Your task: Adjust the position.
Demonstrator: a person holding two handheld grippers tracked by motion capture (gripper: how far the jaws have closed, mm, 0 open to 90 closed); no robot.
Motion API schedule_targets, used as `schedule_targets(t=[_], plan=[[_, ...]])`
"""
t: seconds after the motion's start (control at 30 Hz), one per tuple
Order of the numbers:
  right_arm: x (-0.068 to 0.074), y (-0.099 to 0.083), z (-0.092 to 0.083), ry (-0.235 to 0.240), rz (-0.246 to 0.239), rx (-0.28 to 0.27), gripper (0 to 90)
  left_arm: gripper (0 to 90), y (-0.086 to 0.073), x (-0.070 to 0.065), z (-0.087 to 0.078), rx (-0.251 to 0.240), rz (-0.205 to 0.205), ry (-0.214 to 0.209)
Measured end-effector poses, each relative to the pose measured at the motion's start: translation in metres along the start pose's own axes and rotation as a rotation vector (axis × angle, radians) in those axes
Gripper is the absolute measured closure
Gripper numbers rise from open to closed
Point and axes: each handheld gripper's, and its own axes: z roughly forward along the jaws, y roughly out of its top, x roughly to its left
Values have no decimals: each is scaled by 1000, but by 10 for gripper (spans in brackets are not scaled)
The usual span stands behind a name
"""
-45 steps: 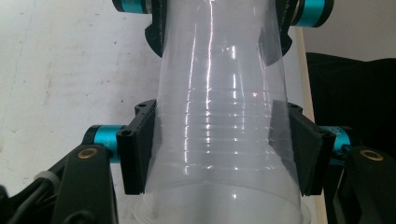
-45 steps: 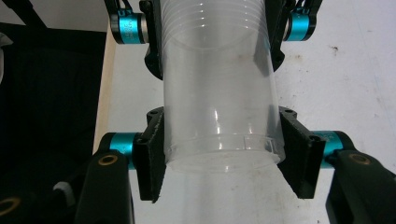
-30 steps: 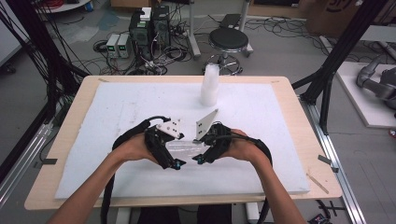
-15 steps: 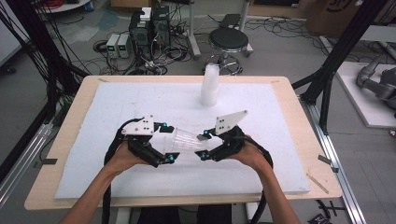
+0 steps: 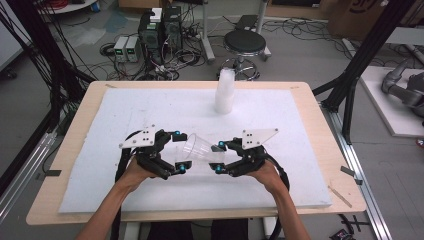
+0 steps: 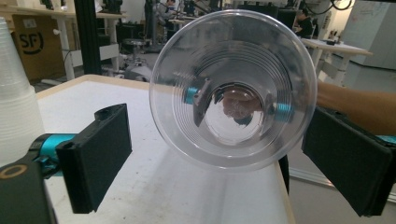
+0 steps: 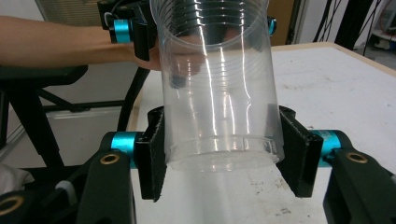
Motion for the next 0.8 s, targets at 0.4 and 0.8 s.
schedule_targets(t=[0.4, 0.8], plan=[[0, -1, 1, 22, -1, -32, 427, 87, 0, 1, 8, -21, 3, -24], [0, -2, 3, 47, -8, -59, 427, 154, 7, -3, 26, -9, 44, -96]])
